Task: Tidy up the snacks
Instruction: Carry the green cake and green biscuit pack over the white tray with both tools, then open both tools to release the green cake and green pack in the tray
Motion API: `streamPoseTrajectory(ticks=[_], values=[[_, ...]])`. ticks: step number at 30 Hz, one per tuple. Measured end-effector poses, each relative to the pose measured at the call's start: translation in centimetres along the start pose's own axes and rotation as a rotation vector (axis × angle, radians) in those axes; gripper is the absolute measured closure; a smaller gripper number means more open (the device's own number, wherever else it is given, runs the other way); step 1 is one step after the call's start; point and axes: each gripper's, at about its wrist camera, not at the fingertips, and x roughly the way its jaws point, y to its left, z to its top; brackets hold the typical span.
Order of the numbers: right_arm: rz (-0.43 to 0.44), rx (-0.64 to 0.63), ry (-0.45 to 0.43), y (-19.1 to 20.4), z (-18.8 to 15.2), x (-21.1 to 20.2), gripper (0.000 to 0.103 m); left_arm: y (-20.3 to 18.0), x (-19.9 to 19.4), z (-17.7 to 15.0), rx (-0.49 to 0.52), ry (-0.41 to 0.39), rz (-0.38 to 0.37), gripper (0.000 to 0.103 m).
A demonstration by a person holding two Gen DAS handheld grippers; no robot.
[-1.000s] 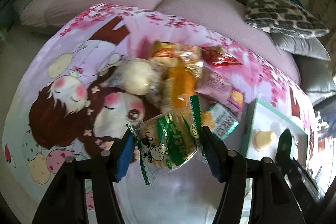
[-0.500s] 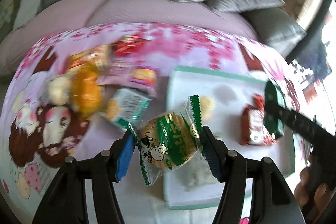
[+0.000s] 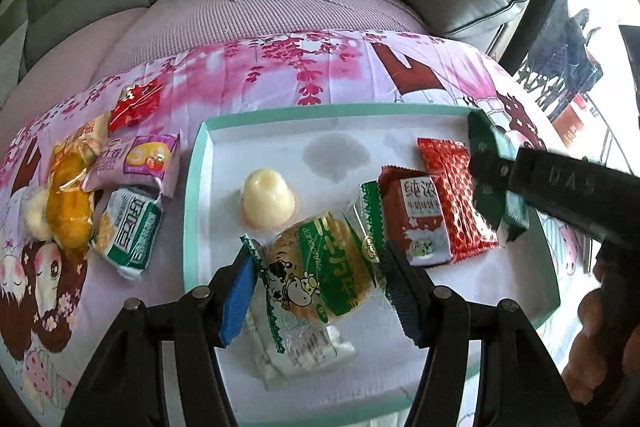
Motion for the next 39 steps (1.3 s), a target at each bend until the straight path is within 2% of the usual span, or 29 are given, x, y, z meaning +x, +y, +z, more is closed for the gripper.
streamPoseTrajectory(ticks=[6, 12, 22, 26, 27, 29, 34, 39], values=[[-0.018, -0.003, 0.047, 0.0, -0.6, 1.8, 0.060, -0.2, 1.7, 0.9, 0.012, -0.013, 0.020, 0.039], [-0.028, -0.007, 0.086, -0.1, -0.9, 3.0, 0.060, -0.8, 3.0, 0.7, 0.033, 0.007, 0.027, 0.038], [-0.035, -0.011, 0.096, 0.1, -0.9, 3.1, 0.059, -0.9, 4.0, 0.6, 0.039, 0.039, 0.037, 0.035], [-0.041, -0.010, 0.101, 0.1, -0.9, 3.3, 0.052, -0.7, 4.3, 0.5, 0.026, 0.059, 0.031, 0.033], [-0.043, -0.011, 0.100, 0.2, -0.8, 3.4, 0.050, -0.6, 4.3, 0.5, 0.025, 0.061, 0.032, 0.031], [-0.049, -0.011, 0.095, 0.2, -0.8, 3.3, 0.040, -0.6, 4.2, 0.6, 0.025, 0.056, 0.037, 0.021], [-0.050, -0.007, 0.083, 0.2, -0.7, 2.7, 0.040, -0.6, 3.3, 0.8, 0.021, 0.035, 0.023, 0.019], [-0.030, 0.011, 0.021, 0.1, -0.3, 1.0, 0.040, -0.5, 1.8, 1.1, 0.018, 0.003, 0.013, 0.019]])
